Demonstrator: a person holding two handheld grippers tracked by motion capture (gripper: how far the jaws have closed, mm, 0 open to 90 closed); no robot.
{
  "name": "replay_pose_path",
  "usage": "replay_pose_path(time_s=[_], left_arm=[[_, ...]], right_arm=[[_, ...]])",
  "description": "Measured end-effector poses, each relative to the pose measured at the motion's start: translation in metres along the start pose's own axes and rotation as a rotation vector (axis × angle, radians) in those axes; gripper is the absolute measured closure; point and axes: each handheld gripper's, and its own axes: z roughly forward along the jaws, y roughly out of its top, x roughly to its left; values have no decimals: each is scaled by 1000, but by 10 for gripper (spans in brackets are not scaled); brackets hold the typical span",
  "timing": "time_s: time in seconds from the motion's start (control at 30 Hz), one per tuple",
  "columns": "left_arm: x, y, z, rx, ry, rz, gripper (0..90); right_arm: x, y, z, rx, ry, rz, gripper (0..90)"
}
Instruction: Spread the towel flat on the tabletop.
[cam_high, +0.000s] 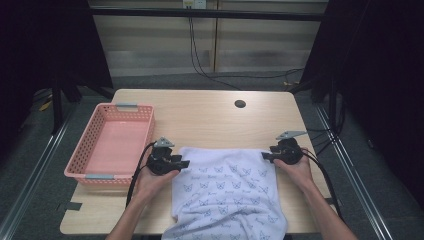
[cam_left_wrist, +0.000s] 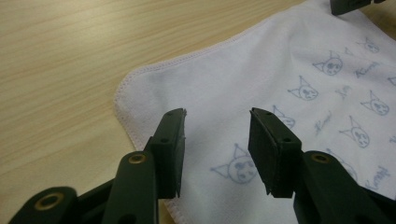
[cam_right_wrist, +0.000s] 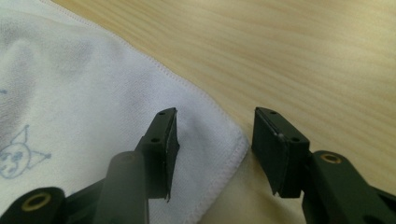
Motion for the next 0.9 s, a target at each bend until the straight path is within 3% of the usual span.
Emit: replay_pose_path(time_s=[0.07,0.17,0.23,0.4,0.43,0.7,0.87,0.9], left_arm=[[1,-1,1,-4,9,-15,538],[4,-1,4,-3,10,-18,520],[10,-1,7,-19,20,-8,508],[14,4,15,-22,58,-21,505],[16,5,16,-24,32,-39,500],[21,4,23,8,90,-31,497],[23,3,26,17,91,-22,498],[23,4,26,21,73,-26,528]], right_arm=[[2,0,0,-6,9,-5,598],[6,-1,-2,-2,45,-15,791],[8,-1,-4,-6,79,-10,838],[9,0,-8,-28,100,3,852],[9,0,-9,-30,101,3,852],[8,1,-12,-51,111,9,850],[9,1,-12,-53,116,11,849],[9,1,-12,-52,120,9,849]])
